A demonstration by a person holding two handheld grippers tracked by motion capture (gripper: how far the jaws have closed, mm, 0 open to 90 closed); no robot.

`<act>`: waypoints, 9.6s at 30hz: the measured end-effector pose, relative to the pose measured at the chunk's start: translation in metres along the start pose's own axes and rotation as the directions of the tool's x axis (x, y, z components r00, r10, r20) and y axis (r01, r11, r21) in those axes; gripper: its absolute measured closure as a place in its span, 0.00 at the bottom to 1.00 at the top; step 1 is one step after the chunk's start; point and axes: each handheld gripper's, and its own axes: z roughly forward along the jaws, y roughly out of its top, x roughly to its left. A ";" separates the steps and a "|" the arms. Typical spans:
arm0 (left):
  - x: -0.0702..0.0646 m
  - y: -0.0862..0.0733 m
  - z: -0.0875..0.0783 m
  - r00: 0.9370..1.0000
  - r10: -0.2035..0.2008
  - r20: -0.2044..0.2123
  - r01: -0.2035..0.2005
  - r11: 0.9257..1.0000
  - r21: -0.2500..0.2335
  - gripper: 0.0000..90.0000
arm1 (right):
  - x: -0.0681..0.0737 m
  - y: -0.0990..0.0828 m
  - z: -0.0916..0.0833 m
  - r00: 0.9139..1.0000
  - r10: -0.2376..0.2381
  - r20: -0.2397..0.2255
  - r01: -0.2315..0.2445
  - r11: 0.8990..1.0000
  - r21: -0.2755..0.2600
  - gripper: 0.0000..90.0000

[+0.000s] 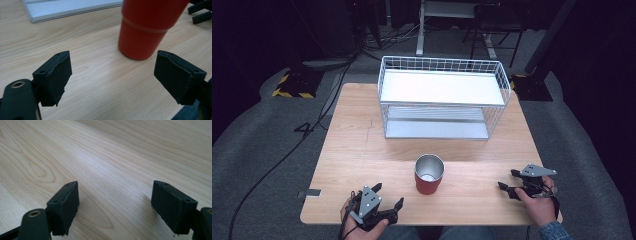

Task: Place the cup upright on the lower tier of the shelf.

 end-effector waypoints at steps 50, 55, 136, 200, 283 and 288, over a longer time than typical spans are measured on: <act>-0.047 0.024 0.101 0.999 -0.032 -0.006 0.033 0.999 0.033 0.15 | 0.000 0.000 0.000 1.000 -0.001 -0.001 0.001 1.000 0.000 0.25; -0.048 0.026 0.105 0.999 -0.036 -0.013 0.037 0.999 0.037 0.15 | 0.000 0.000 0.000 1.000 -0.001 -0.001 0.001 1.000 0.000 0.25; -0.020 0.110 0.130 0.999 -0.005 -0.037 0.003 0.999 -0.051 0.19 | 0.000 -0.001 -0.001 1.000 -0.010 -0.006 0.010 1.000 0.002 0.25; 0.055 0.156 0.265 0.998 -0.013 -0.058 0.015 0.999 0.044 0.18 | 0.000 -0.001 -0.001 1.000 -0.010 -0.006 0.010 1.000 0.002 0.25; 0.040 0.112 0.036 0.977 0.192 0.095 -0.196 0.980 0.037 0.17 | 0.001 0.005 0.005 1.000 -0.010 -0.009 0.010 1.000 0.007 0.21; 0.045 0.099 0.026 0.972 0.218 0.088 -0.223 0.974 0.048 0.17 | 0.001 0.005 0.006 1.000 -0.011 -0.006 0.011 1.000 0.008 0.20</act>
